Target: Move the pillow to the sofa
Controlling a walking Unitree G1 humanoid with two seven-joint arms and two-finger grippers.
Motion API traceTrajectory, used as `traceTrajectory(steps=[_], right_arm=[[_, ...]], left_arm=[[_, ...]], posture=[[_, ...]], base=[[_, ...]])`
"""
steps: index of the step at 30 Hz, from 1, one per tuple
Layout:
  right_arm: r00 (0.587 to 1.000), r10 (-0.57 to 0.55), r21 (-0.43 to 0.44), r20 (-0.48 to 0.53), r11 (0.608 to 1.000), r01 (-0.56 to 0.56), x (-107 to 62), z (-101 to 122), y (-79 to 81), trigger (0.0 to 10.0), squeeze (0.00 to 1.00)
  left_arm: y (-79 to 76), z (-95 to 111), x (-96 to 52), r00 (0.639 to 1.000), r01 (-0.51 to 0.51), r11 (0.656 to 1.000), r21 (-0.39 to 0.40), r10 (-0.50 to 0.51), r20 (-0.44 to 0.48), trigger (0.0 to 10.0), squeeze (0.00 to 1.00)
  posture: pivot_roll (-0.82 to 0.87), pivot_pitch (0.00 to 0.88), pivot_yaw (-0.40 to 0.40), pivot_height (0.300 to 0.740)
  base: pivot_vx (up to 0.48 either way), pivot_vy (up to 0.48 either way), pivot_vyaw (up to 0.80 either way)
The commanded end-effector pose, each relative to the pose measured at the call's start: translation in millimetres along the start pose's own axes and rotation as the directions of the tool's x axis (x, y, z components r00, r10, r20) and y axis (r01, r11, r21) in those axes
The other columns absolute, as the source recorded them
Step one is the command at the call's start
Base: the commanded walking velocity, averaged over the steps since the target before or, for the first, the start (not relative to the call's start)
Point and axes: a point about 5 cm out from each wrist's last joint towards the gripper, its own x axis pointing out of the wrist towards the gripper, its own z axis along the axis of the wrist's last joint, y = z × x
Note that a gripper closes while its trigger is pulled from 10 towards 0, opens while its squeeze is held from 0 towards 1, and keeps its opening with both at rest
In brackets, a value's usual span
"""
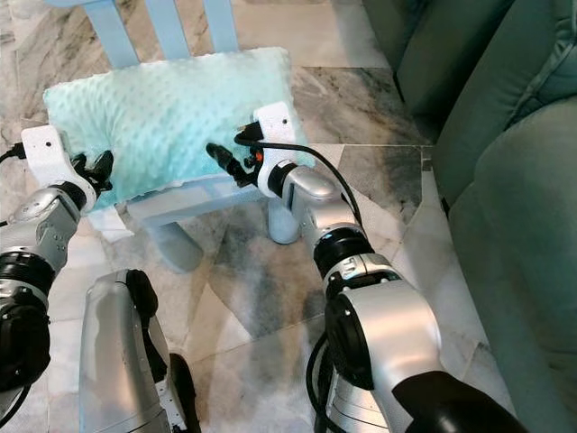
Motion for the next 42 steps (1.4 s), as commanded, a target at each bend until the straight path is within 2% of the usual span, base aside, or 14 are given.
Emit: traceTrajectory(steps=[1, 3, 4, 7, 9, 16, 22, 23, 24, 35, 37, 38, 39, 42], right_arm=[[0.993, 0.02, -0.06, 0.119, 0.998, -0.012, 2.3, 33, -3.5, 10.0, 0.0], [0.985, -0.027, -0.118, 0.168, 0.992, 0.047, -2.5, 46, -13.3, 10.0, 0.0], [0.98, -0.072, -0.177, 0.187, 0.979, 0.106, -7.0, 53, -21.3, 10.0, 1.0], [0.961, -0.19, -0.314, 0.203, 0.916, 0.248, -22.6, 59, -44.1, 10.0, 1.0], [0.96, -0.21, -0.321, 0.187, 0.91, 0.262, -27.2, 55, -49.7, 10.0, 1.0], [0.962, -0.243, -0.215, 0.123, 0.94, 0.264, -37.0, 30, -58.5, 10.0, 1.0], [0.969, -0.242, -0.013, 0.041, 0.97, 0.243, -33.7, 2, -51.4, 10.0, 1.0], [0.967, -0.251, 0.007, 0.038, 0.968, 0.251, -32.5, 1, -50.1, 10.0, 0.56], [0.967, -0.251, 0.044, 0.04, 0.967, 0.249, -30.5, 0, -48.3, 10.0, 0.0], [0.978, -0.208, 0.09, -0.004, 0.974, 0.207, -15.7, -8, -28.2, 10.0, 0.0], [0.984, -0.177, 0.083, -0.01, 0.981, 0.177, -12.9, -11, -22.4, 10.0, 0.0], [0.985, -0.172, 0.082, -0.01, 0.982, 0.173, -12.6, -11, -21.8, 3.2, 0.0], [0.986, -0.164, 0.084, -0.014, 0.983, 0.165, -11.4, -13, -19.3, 0.0, 0.0], [0.99, -0.141, 0.078, -0.021, 0.987, 0.142, -8.2, -17, -12.1, 0.0, 0.0]], left_arm=[[8.8, -10, -3.9, 0.999, -0.015, 1.0, 0.014, 0.015, -0.037, 10.0, 0.0], [9.6, -10, -4.2, 0.999, -0.016, 1.0, 0.016, 0.017, -0.037, 10.0, 0.0], [10.0, -10, -4.4, 0.999, -0.019, 1.0, 0.015, 0.019, -0.038, 10.0, 0.0], [9.1, -11, -4.3, 0.999, -0.02, 1.0, 0.015, 0.02, -0.041, 10.0, 0.0], [8.1, -11, -4.1, 0.999, -0.018, 1.0, 0.015, 0.018, -0.041, 10.0, 0.0], [5.7, -6, -3.0, 1.0, 0.009, 1.0, 0.02, -0.008, -0.027, 10.0, 0.0], [7.3, 5, -3.9, 0.999, 0.052, 0.997, 0.06, -0.052, -0.003, 10.0, 0.0], [10.0, 7, -5.0, 0.999, 0.052, 0.997, 0.064, -0.053, 0.001, 10.0, 0.0], [13.3, 9, -6.7, 0.999, 0.054, 0.996, 0.069, -0.054, 0.005, 10.0, 0.0], [32.3, 0, -23.4, 0.997, 0.075, 0.993, 0.09, -0.074, -0.012, 10.0, 0.0], [32.1, -4, -25.6, 0.997, 0.082, 0.992, 0.092, -0.08, -0.02, 6.5, 0.0], [32.1, -5, -26.2, 0.996, 0.083, 0.992, 0.093, -0.082, -0.021, 2.9, 0.0], [31.3, -6, -26.6, 0.996, 0.086, 0.992, 0.087, -0.085, -0.021, 0.0, 0.0], [27.7, -9, -28.0, 0.994, 0.107, 0.991, 0.081, -0.105, -0.026, 0.0, 0.0]], posture=[[-0.03, 0.368, -0.009, 0.388], [-0.03, 0.368, -0.008, 0.388], [-0.03, 0.368, -0.007, 0.388], [-0.03, 0.371, 0.0, 0.388], [-0.03, 0.374, 0.005, 0.388], [0.0, 0.39, 0.029, 0.388], [0.09, 0.405, 0.049, 0.388], [0.12, 0.408, 0.052, 0.388], [0.14, 0.413, 0.054, 0.388], [0.22, 0.419, 0.032, 0.388], [0.22, 0.422, 0.027, 0.388], [0.22, 0.422, 0.027, 0.388], [0.23, 0.421, 0.024, 0.388], [0.23, 0.423, 0.024, 0.388]], base=[[0.0, 0.0, 0.0], [0.0, 0.0, 0.0], [0.0, 0.0, 0.0], [0.0, 0.0, 0.0], [0.0, 0.0, 0.0], [0.0, 0.0, 0.0], [0.0, 0.0, 0.0], [0.0, 0.0, 0.0], [0.0, 0.0, 0.0], [0.0, 0.0, 0.0], [0.0, 0.0, 0.0], [0.0, 0.0, 0.0], [0.0, 0.0, 0.0], [0.0, 0.0, 0.0]])
